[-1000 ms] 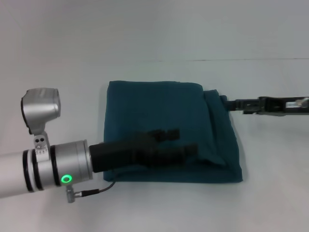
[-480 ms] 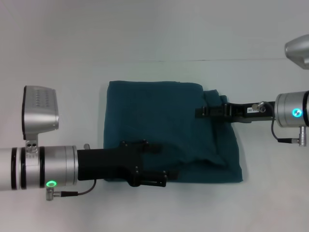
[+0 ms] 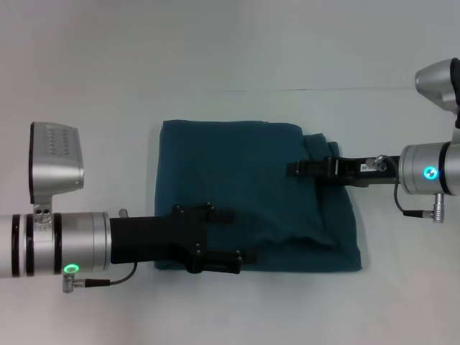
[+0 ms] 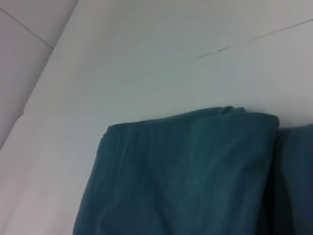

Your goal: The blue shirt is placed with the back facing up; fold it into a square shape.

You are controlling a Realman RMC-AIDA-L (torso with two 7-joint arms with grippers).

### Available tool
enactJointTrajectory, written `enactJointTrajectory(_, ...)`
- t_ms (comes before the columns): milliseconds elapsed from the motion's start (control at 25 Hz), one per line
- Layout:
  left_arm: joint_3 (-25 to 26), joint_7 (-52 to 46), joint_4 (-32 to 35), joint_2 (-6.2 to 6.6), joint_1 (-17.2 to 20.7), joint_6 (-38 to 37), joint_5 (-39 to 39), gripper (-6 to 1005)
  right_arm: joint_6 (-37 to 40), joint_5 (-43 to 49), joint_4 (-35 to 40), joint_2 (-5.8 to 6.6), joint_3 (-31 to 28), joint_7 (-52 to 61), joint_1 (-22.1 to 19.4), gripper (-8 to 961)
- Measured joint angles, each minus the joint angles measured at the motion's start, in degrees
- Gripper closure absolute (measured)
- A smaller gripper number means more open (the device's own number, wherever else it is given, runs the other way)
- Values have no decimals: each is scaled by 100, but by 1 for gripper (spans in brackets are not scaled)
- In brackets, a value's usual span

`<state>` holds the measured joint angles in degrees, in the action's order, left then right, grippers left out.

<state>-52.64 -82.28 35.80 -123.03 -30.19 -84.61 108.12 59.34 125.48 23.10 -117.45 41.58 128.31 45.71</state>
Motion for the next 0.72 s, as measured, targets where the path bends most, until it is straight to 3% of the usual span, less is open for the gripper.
enactJointTrajectory(720,62,-57,-3,33,-40,6,7,63,-354,3,-132,-133,51,-46,117,111)
